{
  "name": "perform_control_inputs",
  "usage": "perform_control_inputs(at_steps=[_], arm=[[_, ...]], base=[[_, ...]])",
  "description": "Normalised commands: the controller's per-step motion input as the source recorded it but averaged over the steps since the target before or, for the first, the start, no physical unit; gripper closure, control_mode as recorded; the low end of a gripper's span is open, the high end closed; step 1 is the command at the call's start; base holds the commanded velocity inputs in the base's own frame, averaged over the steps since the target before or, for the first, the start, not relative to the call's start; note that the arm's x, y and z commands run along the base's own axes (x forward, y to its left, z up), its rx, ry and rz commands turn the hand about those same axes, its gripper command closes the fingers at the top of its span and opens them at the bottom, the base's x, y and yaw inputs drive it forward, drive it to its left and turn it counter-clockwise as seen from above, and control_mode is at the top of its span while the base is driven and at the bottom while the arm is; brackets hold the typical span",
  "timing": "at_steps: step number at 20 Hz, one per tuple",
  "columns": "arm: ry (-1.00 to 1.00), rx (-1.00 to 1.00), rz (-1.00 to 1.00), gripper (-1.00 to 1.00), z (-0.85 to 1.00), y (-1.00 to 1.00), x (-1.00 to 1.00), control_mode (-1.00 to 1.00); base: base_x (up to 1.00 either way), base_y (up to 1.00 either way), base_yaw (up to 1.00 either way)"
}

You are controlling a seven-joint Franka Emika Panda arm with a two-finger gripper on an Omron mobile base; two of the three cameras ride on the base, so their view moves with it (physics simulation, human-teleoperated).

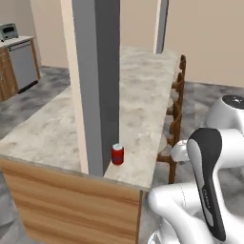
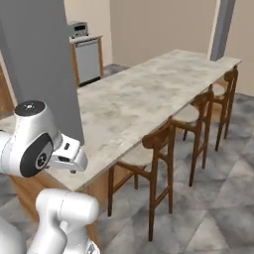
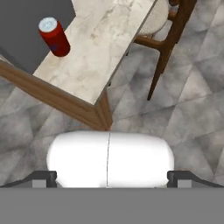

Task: Four empty soda cans are scattered around the kitchen. Gather all the cans and cluster them next to the stove for recycling.

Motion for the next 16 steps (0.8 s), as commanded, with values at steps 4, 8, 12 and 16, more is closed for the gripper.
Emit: perform_control_inputs(at_steps=[4,8,12,16], arm=[[0.00,0.00,0.00,-1.00,0.00,0.00,0.00,1.00],[0.00,0.00,0.00,-1.00,0.00,0.00,0.00,1.00],[0.00,0.00,0.00,-1.00,0.00,0.00,0.00,1.00],[0.00,0.00,0.00,-1.00,0.00,0.00,0.00,1.00]], base=[[0.01,-0.47,0.51],[0.19,-0.24,0.65],[0.17,-0.22,0.66],[0.08,-0.26,0.57]])
